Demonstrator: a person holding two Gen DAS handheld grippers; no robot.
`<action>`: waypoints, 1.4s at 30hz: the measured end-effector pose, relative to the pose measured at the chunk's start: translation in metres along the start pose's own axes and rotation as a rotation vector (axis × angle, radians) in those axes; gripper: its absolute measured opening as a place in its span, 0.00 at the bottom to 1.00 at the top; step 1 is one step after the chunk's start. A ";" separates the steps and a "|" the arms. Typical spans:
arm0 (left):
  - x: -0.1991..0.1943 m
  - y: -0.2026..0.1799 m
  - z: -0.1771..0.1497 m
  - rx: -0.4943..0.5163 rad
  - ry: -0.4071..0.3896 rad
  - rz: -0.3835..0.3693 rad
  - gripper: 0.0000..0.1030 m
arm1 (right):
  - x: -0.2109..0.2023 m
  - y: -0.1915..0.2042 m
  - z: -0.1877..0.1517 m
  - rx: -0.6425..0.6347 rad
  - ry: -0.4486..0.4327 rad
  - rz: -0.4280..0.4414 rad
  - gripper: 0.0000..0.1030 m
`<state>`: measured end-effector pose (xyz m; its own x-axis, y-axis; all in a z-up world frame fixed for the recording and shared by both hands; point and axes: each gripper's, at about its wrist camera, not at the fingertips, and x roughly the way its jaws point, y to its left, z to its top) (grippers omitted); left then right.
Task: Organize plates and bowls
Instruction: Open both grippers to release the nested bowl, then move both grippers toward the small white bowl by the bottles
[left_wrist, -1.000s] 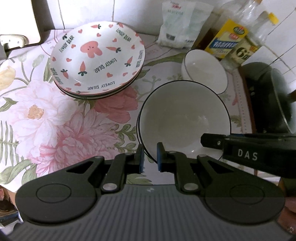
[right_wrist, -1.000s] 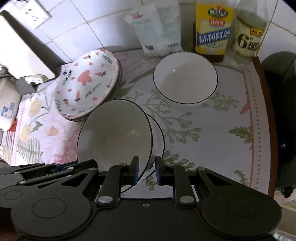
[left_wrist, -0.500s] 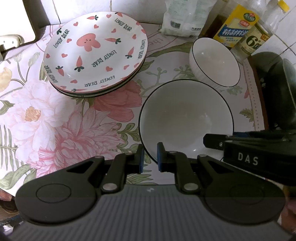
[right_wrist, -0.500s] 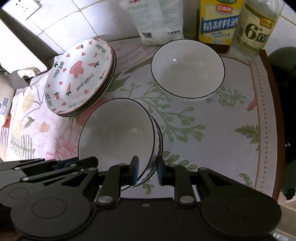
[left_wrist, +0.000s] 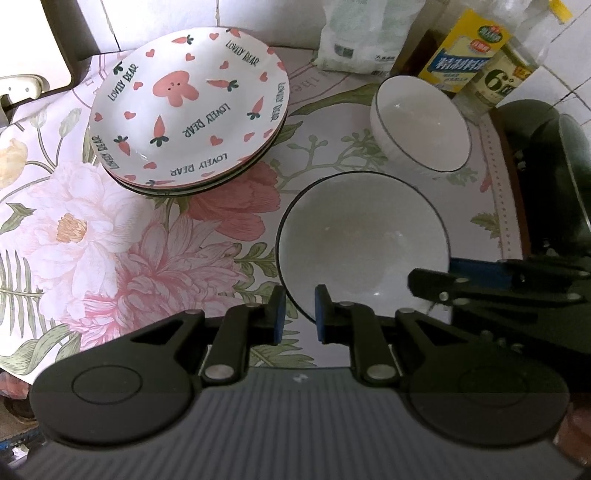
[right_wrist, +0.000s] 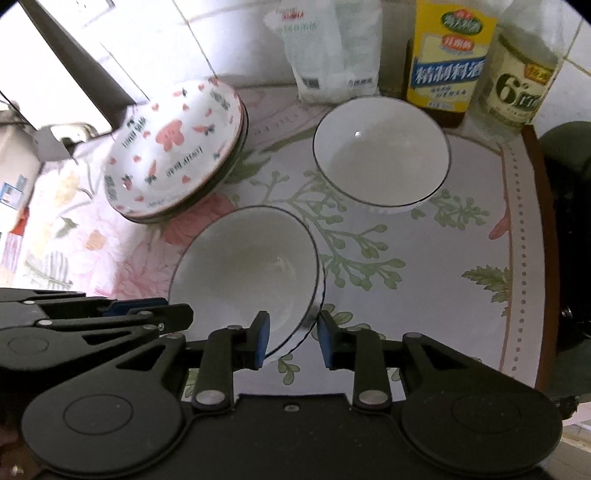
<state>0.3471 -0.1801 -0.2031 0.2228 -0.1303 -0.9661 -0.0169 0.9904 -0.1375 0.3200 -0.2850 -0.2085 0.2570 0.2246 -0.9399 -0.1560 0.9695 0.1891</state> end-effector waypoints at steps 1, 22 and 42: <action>-0.004 -0.001 0.000 0.004 -0.002 -0.003 0.14 | -0.007 -0.001 -0.001 -0.004 -0.016 0.008 0.32; -0.101 -0.036 0.026 0.158 -0.163 -0.051 0.18 | -0.106 -0.061 0.019 -0.059 -0.281 0.112 0.51; -0.011 -0.057 0.107 0.117 -0.185 -0.072 0.31 | -0.008 -0.121 0.077 0.028 -0.286 0.060 0.53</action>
<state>0.4497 -0.2298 -0.1609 0.3941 -0.2010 -0.8968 0.1159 0.9789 -0.1684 0.4105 -0.3964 -0.2017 0.5069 0.2967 -0.8094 -0.1540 0.9550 0.2536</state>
